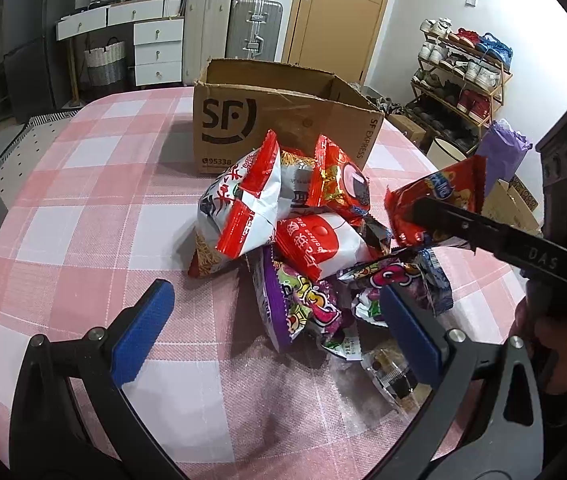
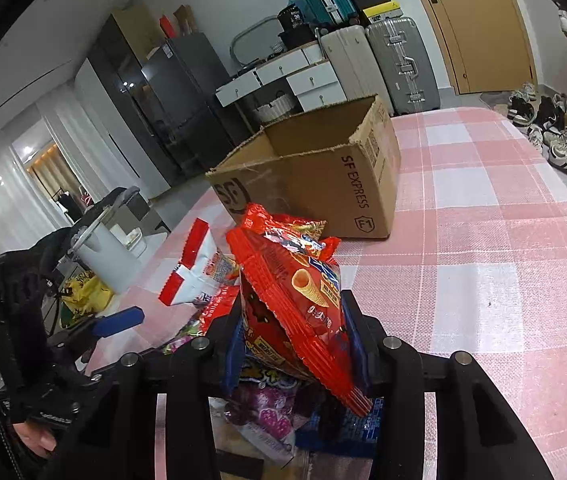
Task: Organize snacks
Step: 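Grasp the red chip bag with the right gripper while the left gripper approaches the pile, then grasp the purple candy bag with the left gripper while the right gripper holds the red bag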
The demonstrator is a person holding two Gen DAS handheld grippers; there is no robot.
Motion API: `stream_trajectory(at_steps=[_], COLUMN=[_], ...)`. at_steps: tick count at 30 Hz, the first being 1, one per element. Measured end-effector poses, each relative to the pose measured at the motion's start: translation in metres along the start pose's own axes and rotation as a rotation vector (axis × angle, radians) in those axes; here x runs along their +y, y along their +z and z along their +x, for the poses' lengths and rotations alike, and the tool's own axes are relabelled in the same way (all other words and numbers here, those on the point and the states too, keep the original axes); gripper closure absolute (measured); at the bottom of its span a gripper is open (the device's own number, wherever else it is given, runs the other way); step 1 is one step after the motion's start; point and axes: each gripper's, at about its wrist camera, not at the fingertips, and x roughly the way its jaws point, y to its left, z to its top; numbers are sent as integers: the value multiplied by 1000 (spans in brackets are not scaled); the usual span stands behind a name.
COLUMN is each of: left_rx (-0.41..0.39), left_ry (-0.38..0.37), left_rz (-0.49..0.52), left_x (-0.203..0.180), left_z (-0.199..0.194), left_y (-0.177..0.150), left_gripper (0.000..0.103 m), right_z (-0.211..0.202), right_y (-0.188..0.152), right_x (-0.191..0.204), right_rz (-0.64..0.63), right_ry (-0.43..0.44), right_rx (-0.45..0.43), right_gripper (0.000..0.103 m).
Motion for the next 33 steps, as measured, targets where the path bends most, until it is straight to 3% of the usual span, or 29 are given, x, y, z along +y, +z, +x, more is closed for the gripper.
stream_trajectory(at_steps=[17,23,26,29,31,33], left_rx=[51,98,111,138,157,167], left_ry=[19,-6,-66,-100,-105,-109], left_rz=[-36,-80,-122,-141,-146,-140], left_x=[13,20,26,29,28,27], left_z=[19,36,44,53,58,62], left_y=[-3,-2,0,1,1,3], left_gripper=[1,1,1,6,16,17], right_z=[-28,-28,-29,-30,-30,-30], right_y=[-9,-10,-11,-13,-13,-14], right_x=[7,6,4,2,1,1], right_rz=[-8,-4,-3,5,6,4], right_ry=[7,9,7,10,9,7], right_rx=[-35,-40,-40,-42,-43,-44], right_gripper=[60,60,60,60,59,59])
